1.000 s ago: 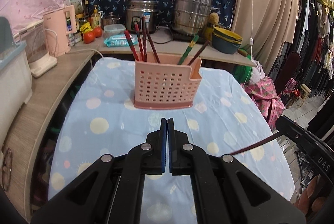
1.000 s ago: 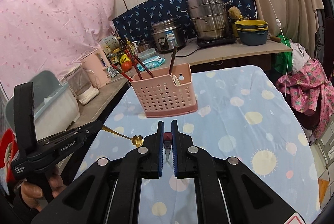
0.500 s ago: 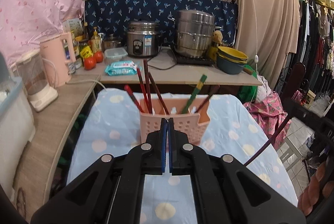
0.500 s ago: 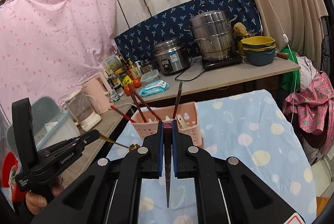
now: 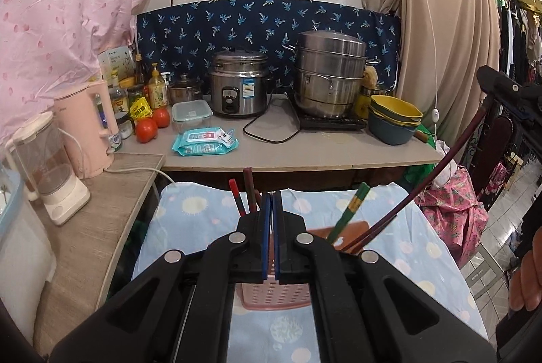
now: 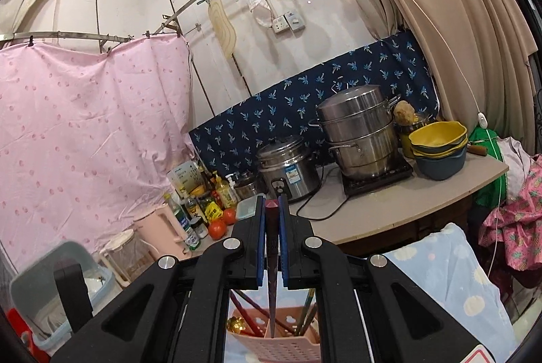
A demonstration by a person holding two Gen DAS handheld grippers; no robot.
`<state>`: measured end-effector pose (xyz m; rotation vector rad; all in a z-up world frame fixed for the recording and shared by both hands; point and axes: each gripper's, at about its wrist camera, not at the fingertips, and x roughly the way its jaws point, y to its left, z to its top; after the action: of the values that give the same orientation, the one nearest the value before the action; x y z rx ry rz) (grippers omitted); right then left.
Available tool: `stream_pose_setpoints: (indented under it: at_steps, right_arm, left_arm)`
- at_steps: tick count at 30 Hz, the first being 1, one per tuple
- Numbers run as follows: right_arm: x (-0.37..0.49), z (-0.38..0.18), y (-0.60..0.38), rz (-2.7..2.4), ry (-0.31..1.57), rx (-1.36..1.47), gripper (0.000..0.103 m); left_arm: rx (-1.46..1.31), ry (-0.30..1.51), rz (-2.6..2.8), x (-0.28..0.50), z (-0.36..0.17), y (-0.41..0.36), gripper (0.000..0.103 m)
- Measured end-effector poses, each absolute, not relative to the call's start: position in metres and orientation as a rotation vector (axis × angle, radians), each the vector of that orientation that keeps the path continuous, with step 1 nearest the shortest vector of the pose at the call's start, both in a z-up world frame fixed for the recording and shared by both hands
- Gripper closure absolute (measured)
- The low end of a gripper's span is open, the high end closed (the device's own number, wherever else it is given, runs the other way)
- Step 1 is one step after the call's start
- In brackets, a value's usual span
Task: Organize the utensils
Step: 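Lower spoon and chopstick into the pink basket and open both tools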
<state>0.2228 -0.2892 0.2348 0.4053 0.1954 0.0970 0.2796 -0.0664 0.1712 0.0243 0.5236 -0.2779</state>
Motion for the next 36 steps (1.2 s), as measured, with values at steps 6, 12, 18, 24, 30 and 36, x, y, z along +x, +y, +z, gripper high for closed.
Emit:
stream_pose_setpoints:
  at_steps: [6, 12, 18, 24, 30, 36]
  right_arm:
    - [0.257, 0.204, -0.283, 0.081, 0.272, 0.396, 0.096]
    - [0.278, 0.163, -0.278, 0.075, 0.372, 0.4, 0.096]
    - [0.283, 0.145, -0.273, 0.069, 0.42, 0.374, 0.096]
    - [0.281, 0.134, -0.275, 0.055, 0.451, 0.385, 0.093]
    - [0.269, 0.137, -0.274, 0.043, 0.443, 0.368, 0.074]
    - [0.249, 0.147, -0.272, 0.04, 0.411, 0.35, 0.059]
  left_arm:
    - [0.019, 0.582, -0.27, 0.301, 0.145, -0.066, 0.102]
    - [0.014, 0.631, -0.269, 0.311, 0.123, -0.068, 0.102]
    - [0.009, 0.655, -0.261, 0.316, 0.113, -0.07, 0.101]
    - [-0.007, 0.664, -0.236, 0.316, 0.109, -0.069, 0.1]
    - [-0.009, 0.641, -0.215, 0.307, 0.115, -0.068, 0.066]
    - [0.002, 0.612, -0.199, 0.291, 0.124, -0.07, 0.055]
